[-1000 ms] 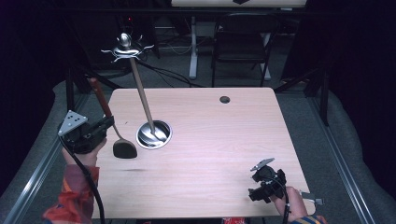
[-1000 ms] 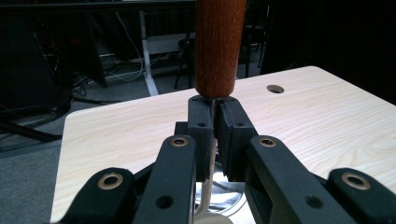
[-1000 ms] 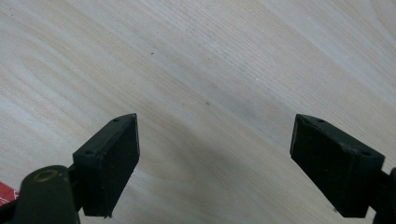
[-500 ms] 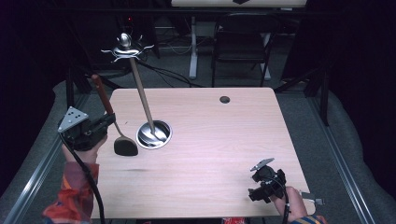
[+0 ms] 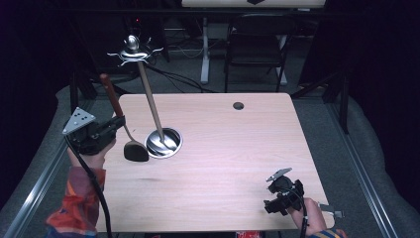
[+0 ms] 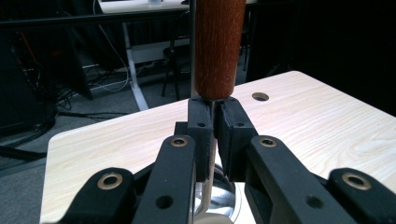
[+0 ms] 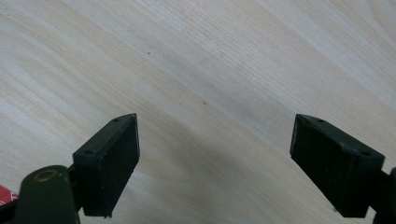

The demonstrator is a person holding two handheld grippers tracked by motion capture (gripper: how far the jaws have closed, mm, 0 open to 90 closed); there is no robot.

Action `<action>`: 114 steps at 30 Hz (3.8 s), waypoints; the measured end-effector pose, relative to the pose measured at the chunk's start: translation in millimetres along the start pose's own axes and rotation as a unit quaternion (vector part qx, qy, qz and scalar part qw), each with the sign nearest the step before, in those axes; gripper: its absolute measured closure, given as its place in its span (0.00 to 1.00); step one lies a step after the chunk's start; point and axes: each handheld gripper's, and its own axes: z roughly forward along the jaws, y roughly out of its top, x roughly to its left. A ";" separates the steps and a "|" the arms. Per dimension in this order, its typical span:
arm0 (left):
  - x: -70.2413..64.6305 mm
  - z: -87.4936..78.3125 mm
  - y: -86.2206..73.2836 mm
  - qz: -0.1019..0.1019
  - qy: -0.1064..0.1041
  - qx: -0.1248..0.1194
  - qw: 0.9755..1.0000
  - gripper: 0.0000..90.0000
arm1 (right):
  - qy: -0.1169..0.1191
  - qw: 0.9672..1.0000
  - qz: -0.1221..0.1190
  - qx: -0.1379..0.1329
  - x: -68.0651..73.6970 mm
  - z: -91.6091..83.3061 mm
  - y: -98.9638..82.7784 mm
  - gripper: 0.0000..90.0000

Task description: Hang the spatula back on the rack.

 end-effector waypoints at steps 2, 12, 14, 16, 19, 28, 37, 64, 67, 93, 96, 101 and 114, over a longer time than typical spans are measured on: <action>1.0 0.6 1.5 -0.002 -0.002 -0.004 1.000 0.93 | 0.000 1.000 0.001 0.000 0.1 0.2 0.0 0.17; -0.5 9.5 9.3 0.004 -0.016 -0.004 1.000 0.93 | 0.000 1.000 0.005 0.000 0.3 1.1 -0.1 0.17; -0.6 12.3 11.3 0.005 -0.020 -0.005 1.000 0.93 | 0.000 1.000 0.005 0.001 0.4 1.6 -0.1 0.17; -0.6 16.0 13.2 0.006 -0.023 -0.003 1.000 0.93 | -0.001 1.000 0.002 0.006 0.6 1.4 0.3 0.17; -0.8 20.4 15.3 0.007 -0.026 -0.006 1.000 0.93 | 0.001 1.000 0.004 0.002 1.4 2.1 0.0 0.17; 0.5 25.3 20.4 0.004 -0.031 -0.008 0.999 0.93 | 0.002 1.000 0.003 0.004 0.3 1.8 -0.9 0.17; 4.7 31.0 24.1 0.003 -0.035 0.002 0.999 0.93 | 0.002 1.000 0.001 0.008 -0.1 1.8 -0.7 0.17; 9.5 37.4 28.2 0.000 -0.045 0.010 0.999 0.93 | 0.001 1.000 0.002 0.005 0.3 1.7 -0.7 0.17; 9.5 39.3 28.7 0.000 -0.046 0.012 0.999 0.93 | 0.000 1.000 0.000 0.009 0.1 1.8 -0.4 0.17; 10.1 49.4 33.7 -0.008 -0.047 0.023 0.999 0.93 | 0.000 1.000 0.002 0.007 0.1 1.9 -0.2 0.17; 10.1 51.3 33.8 -0.008 -0.049 0.022 0.999 0.93 | 0.000 1.000 0.002 0.007 0.1 1.9 -0.2 0.17; 9.1 52.4 34.7 -0.006 -0.042 0.024 0.999 0.92 | -0.001 1.000 0.001 0.007 0.1 1.5 -0.1 0.17; 7.7 48.9 36.6 -0.006 -0.026 0.030 0.999 0.78 | 0.000 1.000 0.004 0.003 0.5 1.3 -0.5 0.17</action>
